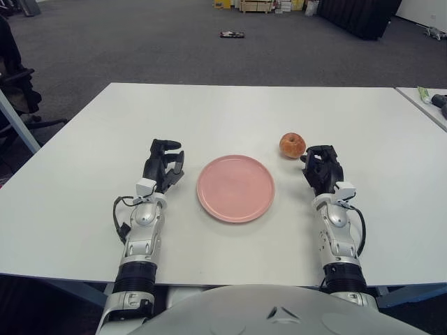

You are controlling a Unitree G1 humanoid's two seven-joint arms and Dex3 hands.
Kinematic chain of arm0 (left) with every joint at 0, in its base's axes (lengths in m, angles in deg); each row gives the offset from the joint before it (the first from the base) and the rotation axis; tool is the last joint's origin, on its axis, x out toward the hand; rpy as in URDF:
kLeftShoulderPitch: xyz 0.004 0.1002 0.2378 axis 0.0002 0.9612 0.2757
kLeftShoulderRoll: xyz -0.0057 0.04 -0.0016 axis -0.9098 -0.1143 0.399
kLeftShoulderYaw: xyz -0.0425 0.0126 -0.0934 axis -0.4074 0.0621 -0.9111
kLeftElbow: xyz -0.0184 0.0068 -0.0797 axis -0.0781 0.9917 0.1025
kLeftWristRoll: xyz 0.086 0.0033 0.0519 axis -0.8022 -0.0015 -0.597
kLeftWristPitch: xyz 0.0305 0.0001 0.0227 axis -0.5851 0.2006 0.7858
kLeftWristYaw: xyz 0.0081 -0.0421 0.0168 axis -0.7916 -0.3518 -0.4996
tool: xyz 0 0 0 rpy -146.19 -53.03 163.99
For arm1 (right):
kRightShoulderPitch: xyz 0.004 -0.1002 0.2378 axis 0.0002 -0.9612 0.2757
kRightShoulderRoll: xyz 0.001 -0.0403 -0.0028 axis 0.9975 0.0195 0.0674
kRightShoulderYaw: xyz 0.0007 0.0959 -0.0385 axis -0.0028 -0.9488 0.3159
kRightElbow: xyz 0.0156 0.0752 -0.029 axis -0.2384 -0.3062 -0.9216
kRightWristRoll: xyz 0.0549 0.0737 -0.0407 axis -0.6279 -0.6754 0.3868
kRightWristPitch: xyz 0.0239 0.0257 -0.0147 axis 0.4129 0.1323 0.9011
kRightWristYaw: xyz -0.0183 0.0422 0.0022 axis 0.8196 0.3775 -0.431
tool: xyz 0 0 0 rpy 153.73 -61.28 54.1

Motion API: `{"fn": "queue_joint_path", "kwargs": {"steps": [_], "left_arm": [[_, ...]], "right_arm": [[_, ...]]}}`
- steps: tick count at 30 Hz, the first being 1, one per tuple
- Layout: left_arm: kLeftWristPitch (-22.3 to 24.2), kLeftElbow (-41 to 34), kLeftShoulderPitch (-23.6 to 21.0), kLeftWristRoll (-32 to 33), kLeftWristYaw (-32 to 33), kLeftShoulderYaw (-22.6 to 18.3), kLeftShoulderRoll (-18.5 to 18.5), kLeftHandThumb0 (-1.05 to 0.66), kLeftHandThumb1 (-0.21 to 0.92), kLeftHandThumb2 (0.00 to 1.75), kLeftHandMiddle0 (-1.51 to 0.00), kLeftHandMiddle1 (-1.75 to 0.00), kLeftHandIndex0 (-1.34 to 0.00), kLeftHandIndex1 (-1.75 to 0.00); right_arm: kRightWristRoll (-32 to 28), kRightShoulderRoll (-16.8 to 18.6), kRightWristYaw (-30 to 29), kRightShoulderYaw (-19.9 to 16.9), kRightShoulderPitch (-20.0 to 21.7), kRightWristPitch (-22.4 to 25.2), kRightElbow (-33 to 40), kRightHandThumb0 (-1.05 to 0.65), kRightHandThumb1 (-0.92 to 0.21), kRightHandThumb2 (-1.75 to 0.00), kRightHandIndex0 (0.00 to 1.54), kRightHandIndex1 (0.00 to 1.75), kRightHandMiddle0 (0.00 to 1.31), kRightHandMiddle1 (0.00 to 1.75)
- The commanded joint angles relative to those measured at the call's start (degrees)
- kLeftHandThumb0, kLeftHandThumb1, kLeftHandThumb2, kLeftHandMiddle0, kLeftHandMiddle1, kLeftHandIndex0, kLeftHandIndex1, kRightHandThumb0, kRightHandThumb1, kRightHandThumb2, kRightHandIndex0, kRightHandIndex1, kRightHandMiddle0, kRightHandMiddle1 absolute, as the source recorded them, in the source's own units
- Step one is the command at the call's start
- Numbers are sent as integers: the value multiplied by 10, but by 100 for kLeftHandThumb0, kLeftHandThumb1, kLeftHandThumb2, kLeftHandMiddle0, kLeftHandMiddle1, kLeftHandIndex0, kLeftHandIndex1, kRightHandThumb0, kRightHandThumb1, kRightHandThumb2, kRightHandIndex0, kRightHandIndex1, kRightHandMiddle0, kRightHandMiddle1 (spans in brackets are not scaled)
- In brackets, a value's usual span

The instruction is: Put the apple into the plate.

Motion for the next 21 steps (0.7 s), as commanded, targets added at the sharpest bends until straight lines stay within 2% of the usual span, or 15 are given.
{"fn": "queue_joint_path", "kwargs": {"steps": [1,7,13,17,19,21], "left_arm": [[-3,-4,-5,0,0,1,-1,-35,92,53,-42,-157,-20,-175],[3,-10,-3,1,0,2,1,-35,92,53,-43,-156,-20,-175],[12,-12,-2,1,3,0,3,-35,92,53,-40,-154,-20,-175],[17,-15,-1,2,3,0,5,-35,92,53,-40,-155,-20,-175],[20,-18,0,2,2,0,5,-35,92,53,-39,-155,-20,-175],[21,-21,2,1,2,1,5,-35,92,53,-39,-154,-20,-175]], "right_arm": [[2,-2,0,1,1,1,7,-36,-79,-71,41,148,26,175],[18,-5,-6,5,0,-11,7,-37,-77,-74,41,148,28,175],[81,-16,-34,20,10,-60,-4,-35,-89,-56,40,141,21,175],[144,-35,-67,33,17,-112,-26,-35,-91,-54,21,137,19,175],[171,-42,-87,36,20,-131,-36,-47,-73,-85,9,134,8,148],[191,-46,-107,38,24,-142,-45,-56,-63,-95,5,126,4,133]]}}
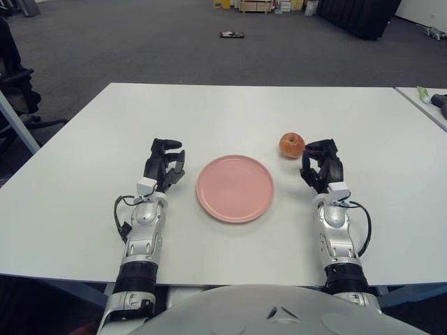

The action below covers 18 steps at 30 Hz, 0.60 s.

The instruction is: Put the apple into the plate.

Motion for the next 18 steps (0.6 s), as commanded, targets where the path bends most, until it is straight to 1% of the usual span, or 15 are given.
{"fn": "queue_joint_path", "kwargs": {"steps": [1,2,4,6,7,8,9,11,12,13,14,15,17,18], "left_arm": [[6,-11,1,1,1,2,0,-35,92,53,-39,-154,-20,-175],[5,-11,2,1,0,2,0,-35,92,53,-39,-154,-20,-175],[2,-11,2,2,-1,2,1,-35,92,53,-41,-155,-20,-175],[0,-11,3,1,-1,2,0,-35,92,53,-42,-155,-20,-175],[-1,-10,3,0,-1,2,0,-35,92,53,-41,-154,-20,-175],[-2,-10,3,-2,0,3,-1,-35,92,53,-41,-154,-20,-175],[-2,-10,3,-3,0,3,-1,-35,92,53,-41,-153,-20,-175],[-1,-11,3,-5,1,4,-1,-35,92,53,-40,-152,-19,-175],[1,-12,3,-5,2,4,-1,-35,92,53,-40,-152,-19,-175],[3,-13,3,-5,2,4,-1,-35,92,53,-40,-152,-19,-175],[4,-13,3,-4,1,4,-2,-35,92,53,-40,-152,-19,-175],[5,-13,4,-4,1,3,-2,-35,92,53,-40,-152,-20,-175],[3,-11,3,0,-1,3,-1,-35,92,53,-41,-152,-20,-175],[2,-11,3,0,-2,3,-1,-35,92,53,-41,-152,-20,-175]], "right_arm": [[38,-12,-33,5,19,-27,-19,-61,-60,-96,3,117,2,123],[45,-13,-42,5,22,-28,-22,-63,-59,-96,2,113,2,119],[55,-15,-56,5,27,-29,-27,-69,-56,-95,1,96,1,104],[65,-18,-68,6,34,-27,-31,-72,-54,-93,0,86,0,95],[69,-20,-74,6,38,-26,-33,-74,-54,-92,0,76,0,87],[80,-23,-83,7,45,-22,-37,-74,-53,-91,0,73,0,84],[87,-26,-91,7,51,-20,-40,-77,-53,-89,0,62,0,73],[99,-31,-102,9,61,-17,-45,-80,-53,-87,0,48,0,59],[107,-34,-110,10,66,-15,-48,-80,-53,-87,0,46,0,57],[113,-36,-115,12,70,-13,-50,-82,-53,-86,0,37,0,48],[120,-39,-122,13,75,-9,-51,-82,-53,-86,0,33,0,44],[124,-41,-126,15,79,-6,-52,-84,-53,-85,0,24,0,35],[132,-45,-128,18,90,7,-49,-85,-52,-85,0,11,0,21],[134,-47,-129,19,92,11,-49,-85,-52,-85,0,9,0,18]]}}
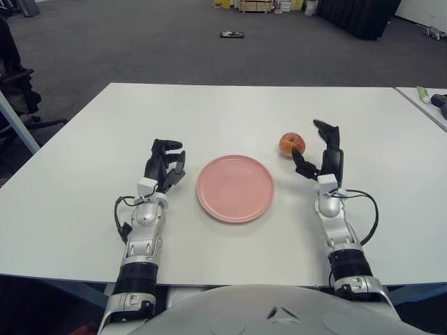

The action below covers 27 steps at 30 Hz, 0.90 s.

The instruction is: Put the apple into the plate.

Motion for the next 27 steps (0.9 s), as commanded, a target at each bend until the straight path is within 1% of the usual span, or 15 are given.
{"fn": "queue_joint_path", "kwargs": {"steps": [1,4,9,12,16,18,19,23,27], "left_arm": [[0,-5,-1,3,-2,0,-1,-35,92,53,-42,-153,-20,-175],[0,-3,-1,3,-1,0,-1,-35,92,53,-41,-152,-20,-175],[3,-4,-1,5,0,-1,0,-35,92,53,-40,-152,-20,-175],[1,-3,-1,11,-6,-2,0,-35,92,53,-40,-154,-20,-175],[4,-4,-1,12,-2,-2,1,-35,92,53,-40,-155,-20,-175],[2,-3,-1,12,-2,-2,1,-35,92,53,-40,-155,-20,-175],[2,-3,-1,12,-2,-2,1,-35,92,53,-40,-155,-20,-175],[-15,2,-3,2,1,1,-2,-35,92,53,-40,-154,-20,-175],[-12,-2,-1,-6,5,3,-3,-35,92,53,-40,-153,-20,-175]], "right_arm": [[14,-12,-3,6,28,22,2,-85,-51,-85,0,6,0,14],[16,-27,16,11,43,43,4,-87,-49,-84,0,2,0,5],[26,-54,36,23,68,71,-9,-91,-49,-80,0,0,0,1],[48,-73,54,38,91,113,-27,-98,-50,-74,0,0,0,0],[58,-79,67,50,104,154,-30,-100,-48,-69,0,0,0,0],[65,-82,71,58,117,176,-41,-100,-47,-68,0,0,0,0],[66,-84,72,61,121,182,-43,-100,-46,-68,0,0,0,0],[68,-93,75,72,155,200,-90,-102,-46,-67,0,0,0,0],[63,-100,83,80,175,214,-113,-104,-50,-62,0,0,0,0]]}}
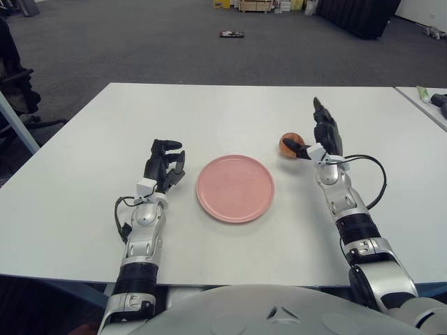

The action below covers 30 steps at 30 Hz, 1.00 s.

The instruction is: Put the apple into the plate.

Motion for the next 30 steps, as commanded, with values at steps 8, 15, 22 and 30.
{"fn": "queue_joint_path", "kwargs": {"steps": [8,15,22,30], "left_arm": [[1,-11,2,-10,8,3,0,-35,92,53,-40,-150,-19,-175],[5,-13,2,-12,10,2,0,-35,92,53,-41,-152,-20,-175],[2,-15,3,-9,6,3,1,-35,92,53,-40,-154,-20,-175],[9,-24,6,-11,8,4,1,-35,92,53,-40,-150,-20,-175]], "right_arm": [[0,-22,22,20,65,28,-59,-105,-59,-58,0,0,0,0],[-2,-23,36,32,95,47,-99,-101,-61,-58,0,0,0,0],[-13,-22,48,37,115,50,-142,-94,-56,-66,0,0,0,0],[-11,-21,48,48,126,58,-175,-96,-56,-71,0,0,0,0]]}}
